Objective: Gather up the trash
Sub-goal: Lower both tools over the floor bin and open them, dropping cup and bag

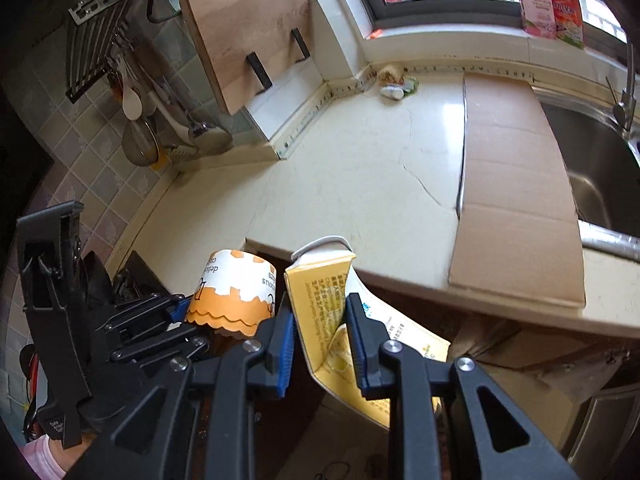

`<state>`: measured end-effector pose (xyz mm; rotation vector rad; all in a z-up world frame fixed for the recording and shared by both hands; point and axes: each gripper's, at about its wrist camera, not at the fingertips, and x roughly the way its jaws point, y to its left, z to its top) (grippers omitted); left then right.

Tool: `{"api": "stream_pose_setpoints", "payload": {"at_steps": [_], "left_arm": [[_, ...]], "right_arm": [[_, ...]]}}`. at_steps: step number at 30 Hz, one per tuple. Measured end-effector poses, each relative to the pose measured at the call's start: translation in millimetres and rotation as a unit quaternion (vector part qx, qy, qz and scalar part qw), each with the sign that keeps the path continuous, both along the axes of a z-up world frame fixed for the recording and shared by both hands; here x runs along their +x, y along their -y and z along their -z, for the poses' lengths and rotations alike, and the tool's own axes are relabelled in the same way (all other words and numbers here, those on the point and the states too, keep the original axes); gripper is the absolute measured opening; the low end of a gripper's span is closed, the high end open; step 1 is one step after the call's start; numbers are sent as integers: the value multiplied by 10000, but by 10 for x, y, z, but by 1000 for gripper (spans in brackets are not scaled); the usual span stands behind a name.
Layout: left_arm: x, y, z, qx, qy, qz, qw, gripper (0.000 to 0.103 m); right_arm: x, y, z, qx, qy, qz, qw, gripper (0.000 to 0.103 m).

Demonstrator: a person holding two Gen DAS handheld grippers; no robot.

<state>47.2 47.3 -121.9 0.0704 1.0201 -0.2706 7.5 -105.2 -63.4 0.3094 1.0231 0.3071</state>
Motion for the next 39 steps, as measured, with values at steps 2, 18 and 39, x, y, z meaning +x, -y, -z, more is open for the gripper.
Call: {"api": "stream_pose_setpoints", "payload": {"at_steps": [2, 18, 39], "left_arm": [[-109, -7, 163, -36, -174, -1, 9998, 12], [-373, 222, 2054, 13, -1586, -298, 9869, 12], [1, 96, 4310, 365, -2313, -522, 9708, 22]], "right_arm": [[-121, 24, 179, -7, -268, 51, 9996, 24], [-472, 196, 2041, -92, -1976, 144, 9801, 25], [26, 63, 4414, -497, -2744, -124, 9602, 26]]}}
